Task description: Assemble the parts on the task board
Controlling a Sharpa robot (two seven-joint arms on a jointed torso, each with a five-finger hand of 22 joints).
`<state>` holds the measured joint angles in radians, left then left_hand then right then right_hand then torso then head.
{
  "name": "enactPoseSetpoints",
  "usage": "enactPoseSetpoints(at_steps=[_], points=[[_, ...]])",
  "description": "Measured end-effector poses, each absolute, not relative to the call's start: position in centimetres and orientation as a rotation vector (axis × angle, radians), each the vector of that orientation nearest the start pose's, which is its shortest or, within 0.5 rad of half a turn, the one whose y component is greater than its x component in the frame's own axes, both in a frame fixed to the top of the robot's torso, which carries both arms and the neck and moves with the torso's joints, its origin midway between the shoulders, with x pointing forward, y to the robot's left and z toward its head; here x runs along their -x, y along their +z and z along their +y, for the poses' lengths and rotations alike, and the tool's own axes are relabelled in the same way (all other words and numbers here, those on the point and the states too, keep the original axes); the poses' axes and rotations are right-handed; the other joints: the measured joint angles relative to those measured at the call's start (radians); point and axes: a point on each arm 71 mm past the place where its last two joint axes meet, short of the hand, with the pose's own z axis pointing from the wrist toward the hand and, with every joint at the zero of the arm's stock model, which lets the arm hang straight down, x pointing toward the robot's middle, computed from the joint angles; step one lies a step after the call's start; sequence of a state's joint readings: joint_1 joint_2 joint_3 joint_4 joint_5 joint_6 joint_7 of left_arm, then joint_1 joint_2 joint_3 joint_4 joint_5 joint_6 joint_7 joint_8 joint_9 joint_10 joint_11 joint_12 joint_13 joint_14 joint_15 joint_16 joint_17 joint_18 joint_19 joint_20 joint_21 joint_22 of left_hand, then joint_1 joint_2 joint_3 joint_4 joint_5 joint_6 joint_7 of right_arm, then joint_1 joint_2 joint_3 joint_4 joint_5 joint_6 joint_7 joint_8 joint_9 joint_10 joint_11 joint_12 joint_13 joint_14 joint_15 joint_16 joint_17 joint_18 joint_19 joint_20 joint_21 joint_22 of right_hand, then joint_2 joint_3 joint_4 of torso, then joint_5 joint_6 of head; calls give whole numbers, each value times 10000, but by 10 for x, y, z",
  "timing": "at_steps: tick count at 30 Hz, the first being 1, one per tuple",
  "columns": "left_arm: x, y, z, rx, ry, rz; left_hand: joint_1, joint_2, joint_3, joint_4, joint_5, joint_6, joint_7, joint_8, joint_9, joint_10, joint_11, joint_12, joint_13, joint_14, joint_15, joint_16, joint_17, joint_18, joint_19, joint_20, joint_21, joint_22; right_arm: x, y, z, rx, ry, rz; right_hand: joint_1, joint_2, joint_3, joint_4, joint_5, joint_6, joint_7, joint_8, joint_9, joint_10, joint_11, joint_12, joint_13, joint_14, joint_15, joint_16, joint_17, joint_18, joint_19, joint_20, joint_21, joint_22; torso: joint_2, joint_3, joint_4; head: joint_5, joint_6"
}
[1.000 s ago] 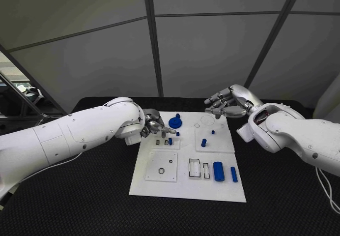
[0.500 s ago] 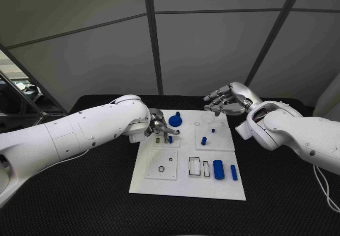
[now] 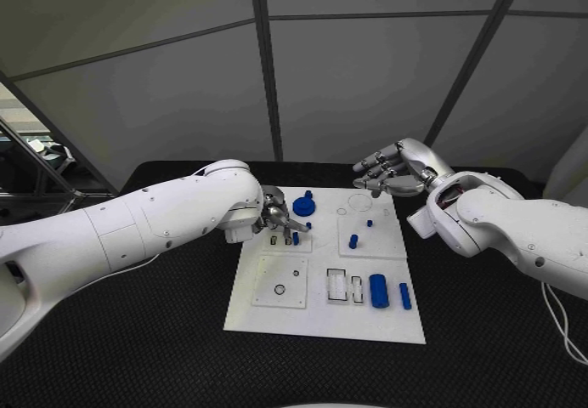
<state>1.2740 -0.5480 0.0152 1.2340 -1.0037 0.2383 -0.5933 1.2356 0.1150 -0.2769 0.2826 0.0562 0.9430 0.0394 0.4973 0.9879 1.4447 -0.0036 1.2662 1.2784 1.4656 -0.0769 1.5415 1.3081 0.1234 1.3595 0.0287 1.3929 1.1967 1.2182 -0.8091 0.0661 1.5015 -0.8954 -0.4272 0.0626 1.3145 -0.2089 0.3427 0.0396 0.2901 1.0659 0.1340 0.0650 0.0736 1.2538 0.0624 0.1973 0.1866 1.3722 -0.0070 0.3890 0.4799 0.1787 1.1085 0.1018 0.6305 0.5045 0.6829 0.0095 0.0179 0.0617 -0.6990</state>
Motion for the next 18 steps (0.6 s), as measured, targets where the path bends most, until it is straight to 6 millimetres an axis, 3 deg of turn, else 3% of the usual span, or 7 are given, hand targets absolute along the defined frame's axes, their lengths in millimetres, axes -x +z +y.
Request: enactPoseSetpoints(at_steps=[12, 14, 18], points=[[-538, -194, 144, 2004, -4058, 23643, 219, 100, 126, -126, 105, 0, 0, -56, 231, -2, -2, 1, 165, -1, 2, 0, -1, 2, -39, 39, 0, -9, -509, -132, -194, -3569, 10448, 15064, -55, 55, 0, 0, 0, 0, 0, 7, 1, 1, 0, 0, -9, -1, 0, 0, 21, -1, -1, 0, 0, -1, 0, 4, -1, 8, -66], [-538, -194, 143, 1974, -4051, 23669, 321, 100, 152, -152, 478, -72, 1, -119, 316, -2, -2, 2, 176, -1, 4, 0, -1, 1, -39, 39, 0, 6, -509, -132, -194, -3570, 10448, 15066, -55, 55, 0, 0, 0, 0, 0, 7, 1, 1, 0, 0, -9, 0, 0, 7, 29, -1, -1, 0, 0, 0, 0, 3, 0, 8, -75], [-538, -195, 142, 1908, -4045, 23724, 347, 74, 152, -152, 729, -71, 0, -154, 389, -2, -2, 2, 177, -1, 5, 0, -1, 1, -39, 39, 0, 11, -509, -133, -193, -3573, 10446, 15067, -55, 55, 18, -18, 10, 0, 0, 8, 1, 1, 0, 0, -8, -1, 0, 39, 35, -1, -1, 0, -1, 7, -1, 4, -1, 8, -87]])
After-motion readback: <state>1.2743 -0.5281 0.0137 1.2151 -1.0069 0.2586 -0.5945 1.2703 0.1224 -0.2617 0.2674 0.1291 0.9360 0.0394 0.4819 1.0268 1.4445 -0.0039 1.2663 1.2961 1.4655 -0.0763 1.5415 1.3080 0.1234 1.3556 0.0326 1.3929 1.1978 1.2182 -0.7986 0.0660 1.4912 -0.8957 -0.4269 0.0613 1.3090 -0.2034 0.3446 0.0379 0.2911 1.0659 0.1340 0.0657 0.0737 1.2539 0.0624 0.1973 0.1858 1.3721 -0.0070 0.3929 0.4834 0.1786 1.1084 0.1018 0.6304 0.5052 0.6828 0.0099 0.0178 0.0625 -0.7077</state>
